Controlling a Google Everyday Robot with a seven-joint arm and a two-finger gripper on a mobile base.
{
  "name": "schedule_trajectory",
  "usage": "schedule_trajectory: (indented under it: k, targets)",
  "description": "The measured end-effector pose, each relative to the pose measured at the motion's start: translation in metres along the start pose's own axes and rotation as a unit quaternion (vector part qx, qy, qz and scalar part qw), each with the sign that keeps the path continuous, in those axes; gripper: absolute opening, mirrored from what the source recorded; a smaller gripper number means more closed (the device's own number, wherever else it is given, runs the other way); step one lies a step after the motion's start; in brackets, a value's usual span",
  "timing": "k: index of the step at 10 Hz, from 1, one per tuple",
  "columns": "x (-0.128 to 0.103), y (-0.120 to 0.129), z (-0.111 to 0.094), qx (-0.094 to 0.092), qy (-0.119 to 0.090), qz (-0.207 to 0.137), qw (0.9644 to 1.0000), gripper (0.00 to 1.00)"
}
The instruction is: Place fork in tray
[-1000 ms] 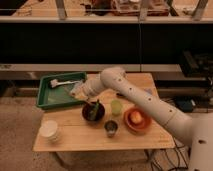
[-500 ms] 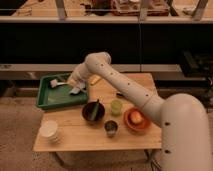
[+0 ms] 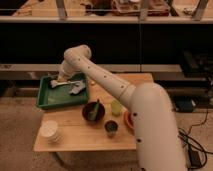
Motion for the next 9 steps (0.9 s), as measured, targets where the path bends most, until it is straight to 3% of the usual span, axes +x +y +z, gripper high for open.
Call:
schedule_trajectory:
  k: [3,6,9]
  targets:
    - [-0.019,-0.006,0.04,0.023,-0.024,-0.017,0.9993,0.47]
    - [-0.022,-0.024,0.056,0.034,-0.03,-0.056,0.9974,0.75]
    - [-0.027,-0.049,0.084,0.056,-0.037,-0.087,0.994,0.8]
